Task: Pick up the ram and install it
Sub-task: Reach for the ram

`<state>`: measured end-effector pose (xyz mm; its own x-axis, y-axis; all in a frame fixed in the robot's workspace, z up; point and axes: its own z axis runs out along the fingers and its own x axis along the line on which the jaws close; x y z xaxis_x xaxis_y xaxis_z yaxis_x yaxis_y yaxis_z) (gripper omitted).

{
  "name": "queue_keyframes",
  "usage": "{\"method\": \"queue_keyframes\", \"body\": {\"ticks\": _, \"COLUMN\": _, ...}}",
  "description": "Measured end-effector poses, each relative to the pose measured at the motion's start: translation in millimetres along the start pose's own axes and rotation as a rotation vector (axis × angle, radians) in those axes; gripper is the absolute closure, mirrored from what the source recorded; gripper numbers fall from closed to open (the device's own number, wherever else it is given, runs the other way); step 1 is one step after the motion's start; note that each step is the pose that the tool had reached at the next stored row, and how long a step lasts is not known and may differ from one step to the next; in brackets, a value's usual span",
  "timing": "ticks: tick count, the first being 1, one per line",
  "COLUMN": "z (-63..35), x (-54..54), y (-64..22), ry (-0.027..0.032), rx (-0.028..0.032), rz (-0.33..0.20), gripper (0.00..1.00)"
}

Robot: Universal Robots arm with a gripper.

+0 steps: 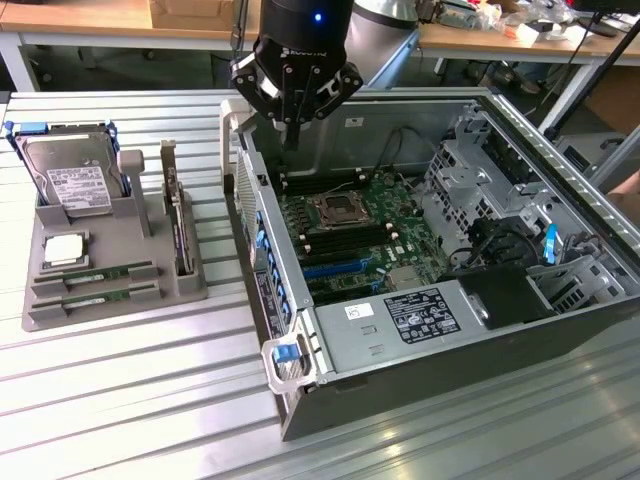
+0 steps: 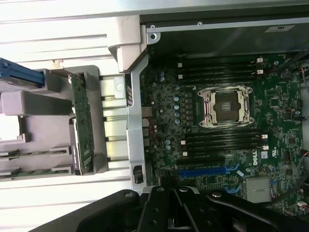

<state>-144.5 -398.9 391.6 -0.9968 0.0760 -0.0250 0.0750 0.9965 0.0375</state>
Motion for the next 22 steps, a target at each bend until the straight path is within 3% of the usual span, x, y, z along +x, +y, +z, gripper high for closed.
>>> {"method": "queue_keyframes", "body": {"ticks": 22, "z": -0.2, "x": 8.3, "y": -0.6, "ry": 0.0000, "rx": -0.0001, "rz": 0.000, "gripper": 0.89}}
